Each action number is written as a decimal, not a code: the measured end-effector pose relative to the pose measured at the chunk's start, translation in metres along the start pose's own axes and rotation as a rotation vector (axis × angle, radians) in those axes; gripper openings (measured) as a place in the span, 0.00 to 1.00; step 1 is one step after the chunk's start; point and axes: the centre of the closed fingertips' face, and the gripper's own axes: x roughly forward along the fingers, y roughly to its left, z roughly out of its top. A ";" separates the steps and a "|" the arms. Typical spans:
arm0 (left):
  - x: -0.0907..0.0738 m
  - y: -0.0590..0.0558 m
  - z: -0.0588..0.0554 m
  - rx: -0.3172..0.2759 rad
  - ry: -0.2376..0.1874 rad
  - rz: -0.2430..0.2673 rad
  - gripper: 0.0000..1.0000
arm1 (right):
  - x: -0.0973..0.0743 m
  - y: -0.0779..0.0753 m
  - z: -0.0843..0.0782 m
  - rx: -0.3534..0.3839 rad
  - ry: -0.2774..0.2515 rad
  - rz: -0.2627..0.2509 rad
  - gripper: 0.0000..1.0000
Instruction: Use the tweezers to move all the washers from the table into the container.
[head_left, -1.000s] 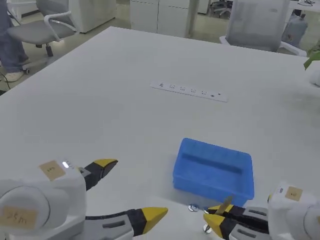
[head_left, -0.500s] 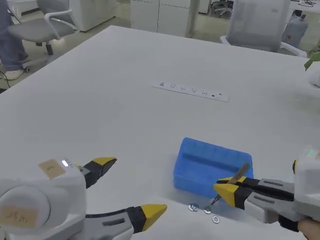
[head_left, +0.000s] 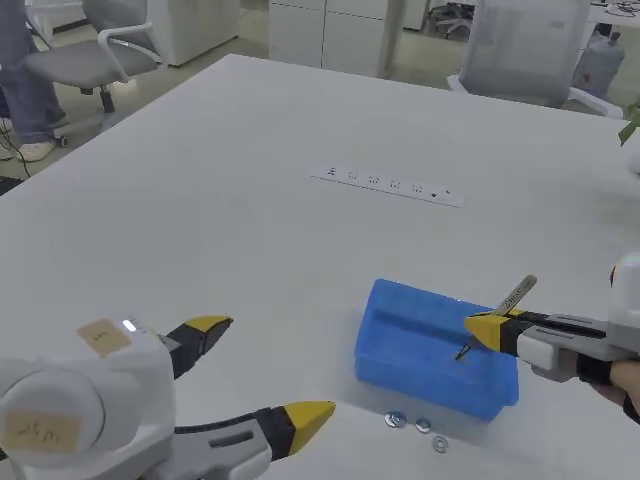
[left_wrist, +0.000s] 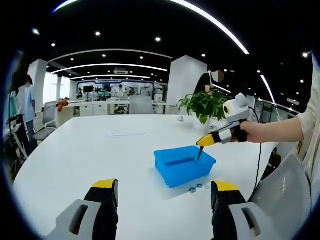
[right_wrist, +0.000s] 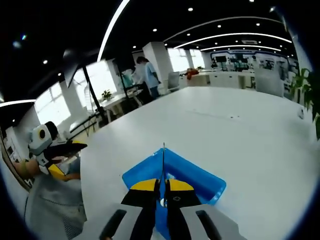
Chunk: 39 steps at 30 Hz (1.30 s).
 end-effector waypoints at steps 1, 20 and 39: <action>0.000 -0.001 0.000 0.002 0.002 -0.002 0.77 | 0.002 -0.003 -0.002 0.007 0.005 -0.007 0.03; 0.001 -0.001 -0.002 0.005 0.011 -0.006 0.76 | 0.018 -0.031 -0.027 -0.037 0.098 -0.077 0.03; 0.001 -0.003 -0.003 0.006 0.015 -0.015 0.76 | -0.010 0.023 0.011 0.054 -0.174 0.056 0.04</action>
